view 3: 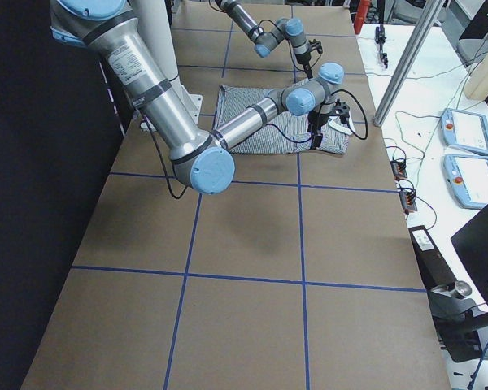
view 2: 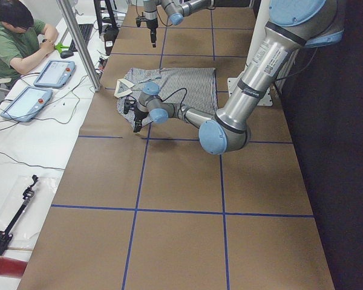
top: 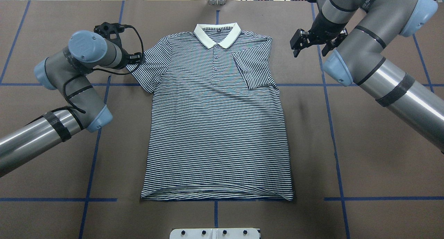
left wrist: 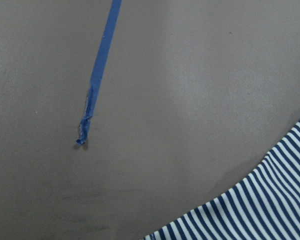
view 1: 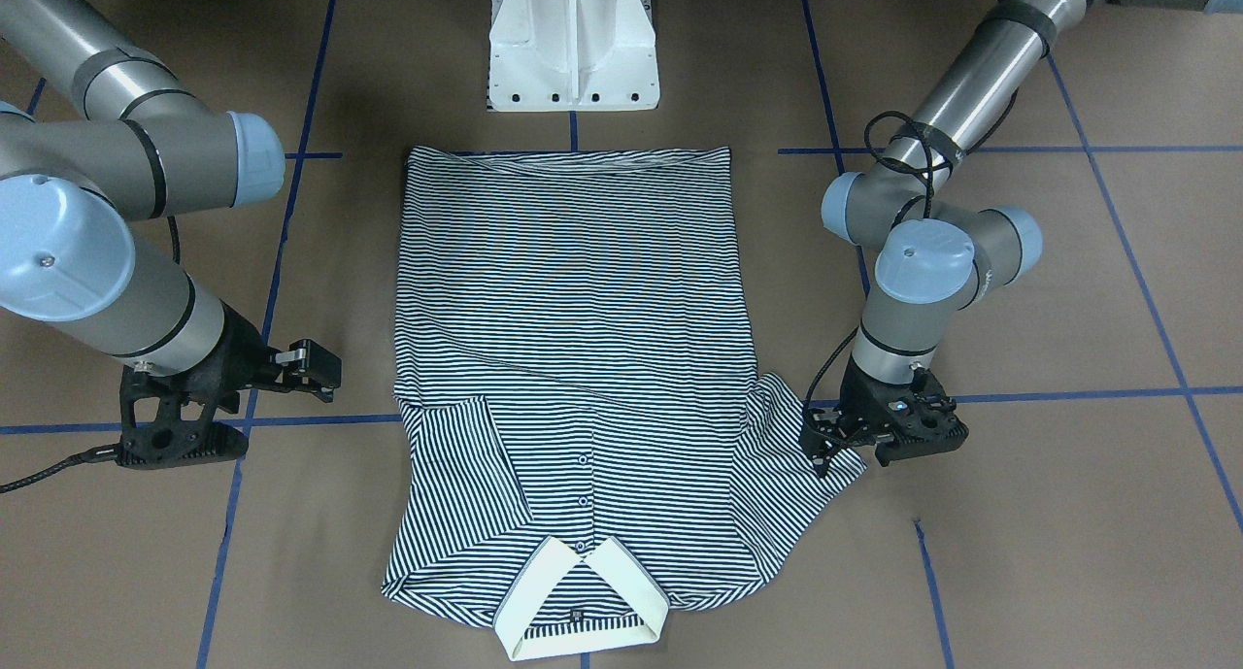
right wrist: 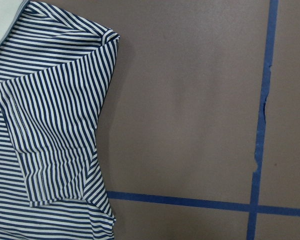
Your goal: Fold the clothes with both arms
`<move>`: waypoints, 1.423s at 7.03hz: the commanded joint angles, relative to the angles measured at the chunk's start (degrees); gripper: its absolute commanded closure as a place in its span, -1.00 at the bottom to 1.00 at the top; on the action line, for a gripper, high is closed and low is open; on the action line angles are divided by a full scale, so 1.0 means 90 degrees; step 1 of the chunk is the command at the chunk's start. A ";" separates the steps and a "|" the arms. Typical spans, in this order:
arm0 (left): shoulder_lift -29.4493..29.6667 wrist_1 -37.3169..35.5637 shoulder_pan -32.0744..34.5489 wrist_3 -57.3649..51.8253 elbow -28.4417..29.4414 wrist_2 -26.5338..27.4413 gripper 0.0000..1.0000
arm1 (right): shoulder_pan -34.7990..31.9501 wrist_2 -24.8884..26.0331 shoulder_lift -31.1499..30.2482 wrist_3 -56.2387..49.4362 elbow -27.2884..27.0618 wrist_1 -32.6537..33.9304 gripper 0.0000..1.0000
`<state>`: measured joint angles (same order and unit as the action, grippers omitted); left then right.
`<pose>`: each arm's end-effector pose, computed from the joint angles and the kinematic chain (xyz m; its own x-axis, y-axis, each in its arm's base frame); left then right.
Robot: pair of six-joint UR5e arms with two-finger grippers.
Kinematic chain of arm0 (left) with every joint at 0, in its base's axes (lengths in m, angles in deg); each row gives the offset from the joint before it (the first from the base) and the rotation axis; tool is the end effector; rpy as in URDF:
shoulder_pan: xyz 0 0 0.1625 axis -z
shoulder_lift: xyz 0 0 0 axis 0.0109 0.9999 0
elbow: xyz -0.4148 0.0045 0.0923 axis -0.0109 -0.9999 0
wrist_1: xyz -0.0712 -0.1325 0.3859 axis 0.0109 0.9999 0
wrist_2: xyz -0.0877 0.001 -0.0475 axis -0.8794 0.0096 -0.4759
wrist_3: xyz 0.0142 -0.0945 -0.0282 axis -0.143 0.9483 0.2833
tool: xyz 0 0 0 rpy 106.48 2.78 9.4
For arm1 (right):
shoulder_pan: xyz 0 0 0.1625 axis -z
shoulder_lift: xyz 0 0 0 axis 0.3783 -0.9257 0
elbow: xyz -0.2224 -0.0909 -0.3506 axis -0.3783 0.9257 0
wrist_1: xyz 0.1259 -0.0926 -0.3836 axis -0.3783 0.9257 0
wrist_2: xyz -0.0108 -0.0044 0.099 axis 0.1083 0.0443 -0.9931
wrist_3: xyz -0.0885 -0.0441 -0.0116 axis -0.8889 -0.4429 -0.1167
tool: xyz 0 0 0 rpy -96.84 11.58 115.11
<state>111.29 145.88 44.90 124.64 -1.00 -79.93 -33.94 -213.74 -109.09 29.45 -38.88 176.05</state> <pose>0.4480 -0.6250 0.4212 0.6585 -0.1261 -0.7419 0.4011 0.8930 0.2043 -0.3364 -0.6314 0.3147 0.6776 -0.0637 0.7326 0.0510 0.9979 0.0396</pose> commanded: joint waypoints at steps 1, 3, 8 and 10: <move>0.0001 0.0000 -0.0009 -0.0006 0.0000 0.0002 -0.25 | 0.0001 0.0000 -0.0002 0.0000 -0.0005 0.0000 -1.00; 0.0011 -0.0049 -0.0009 -0.0015 0.0000 -0.0008 0.53 | 0.0001 0.0010 -0.0002 0.0000 0.0004 0.0000 -1.00; 0.0117 -0.1928 -0.0019 -0.0035 -0.1518 -0.0066 1.00 | 0.0001 0.0010 -0.0060 0.0000 -0.0005 -0.0010 -1.00; 0.0857 -0.2450 -0.0174 0.0042 -0.1427 -0.0183 1.00 | 0.0001 0.0010 -0.0119 0.0000 -0.0006 -0.0019 -1.00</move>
<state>115.29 126.63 44.32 124.51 -13.92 -80.98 -33.94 -213.65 -109.80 29.45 -38.91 175.95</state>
